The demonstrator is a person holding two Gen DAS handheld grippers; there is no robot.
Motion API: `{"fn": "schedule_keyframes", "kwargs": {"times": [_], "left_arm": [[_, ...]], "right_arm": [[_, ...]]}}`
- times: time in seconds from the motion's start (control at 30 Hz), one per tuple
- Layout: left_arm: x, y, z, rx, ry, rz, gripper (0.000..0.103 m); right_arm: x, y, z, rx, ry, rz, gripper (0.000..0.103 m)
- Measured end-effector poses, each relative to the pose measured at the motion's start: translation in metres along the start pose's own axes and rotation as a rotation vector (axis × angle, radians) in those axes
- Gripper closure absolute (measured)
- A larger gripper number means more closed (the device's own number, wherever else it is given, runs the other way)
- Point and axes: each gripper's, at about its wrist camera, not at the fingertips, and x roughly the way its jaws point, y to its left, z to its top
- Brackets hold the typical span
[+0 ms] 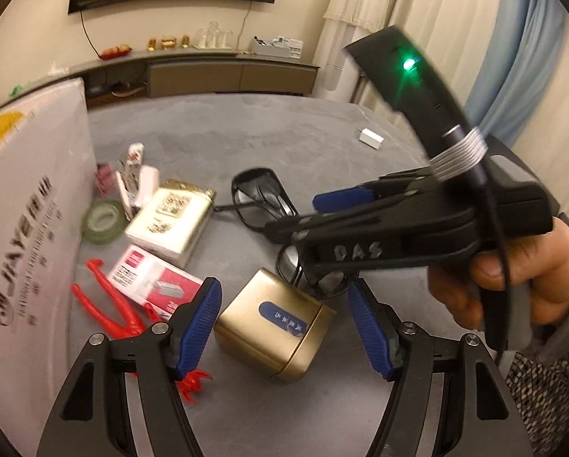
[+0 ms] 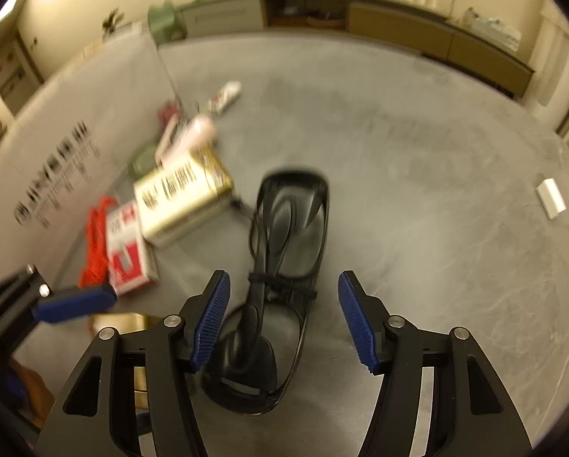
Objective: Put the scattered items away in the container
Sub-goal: 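Carry black glasses in right tool while left tool carries gold tin toward box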
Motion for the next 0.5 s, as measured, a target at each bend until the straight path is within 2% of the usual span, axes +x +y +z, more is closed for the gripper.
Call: {"fn": "schedule_keyframes", "kwargs": {"times": [0.23, 0.33, 0.5], "left_arm": [[0.028, 0.01, -0.005, -0.085, 0.057, -0.06, 0.033], [0.028, 0.009, -0.008, -0.08, 0.055, -0.091, 0.034], [0.026, -0.001, -0.014, -0.048, 0.061, -0.093, 0.036]], "right_arm": [[0.007, -0.011, -0.004, 0.035, -0.02, -0.012, 0.04], [0.005, -0.01, -0.006, 0.026, -0.02, -0.028, 0.065], [-0.001, -0.011, -0.008, 0.038, -0.011, -0.024, 0.066]]}}
